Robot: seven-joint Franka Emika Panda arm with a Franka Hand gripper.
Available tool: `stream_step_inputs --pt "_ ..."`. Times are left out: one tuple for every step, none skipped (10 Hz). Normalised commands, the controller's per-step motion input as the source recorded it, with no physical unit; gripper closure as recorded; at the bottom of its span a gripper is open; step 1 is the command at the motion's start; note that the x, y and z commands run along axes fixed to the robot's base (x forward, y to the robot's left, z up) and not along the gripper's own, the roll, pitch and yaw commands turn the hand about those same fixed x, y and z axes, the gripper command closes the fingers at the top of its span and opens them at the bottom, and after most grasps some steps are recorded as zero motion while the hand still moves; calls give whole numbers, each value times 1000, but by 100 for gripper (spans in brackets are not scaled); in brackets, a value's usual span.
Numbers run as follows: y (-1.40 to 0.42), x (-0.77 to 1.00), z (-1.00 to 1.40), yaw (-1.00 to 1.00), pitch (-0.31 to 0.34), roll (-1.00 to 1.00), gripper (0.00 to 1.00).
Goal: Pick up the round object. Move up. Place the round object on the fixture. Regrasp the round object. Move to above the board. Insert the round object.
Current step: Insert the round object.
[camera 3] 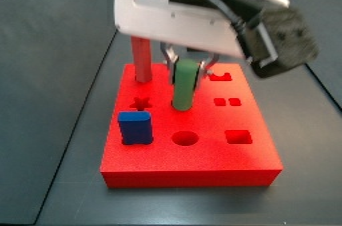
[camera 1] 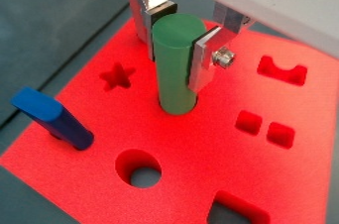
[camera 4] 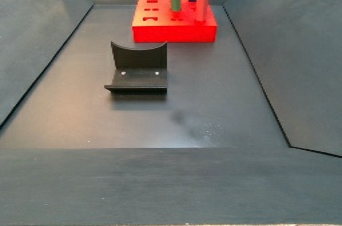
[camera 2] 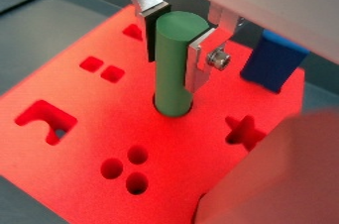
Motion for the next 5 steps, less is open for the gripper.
stream_step_inputs --pt "0 0 -366 -106 -60 0 100" --pt "-11 0 -349 -91 -36 0 100" --pt "0 0 31 0 0 0 100" --pt "0 0 0 0 0 11 100" --pt "0 0 0 0 0 0 100"
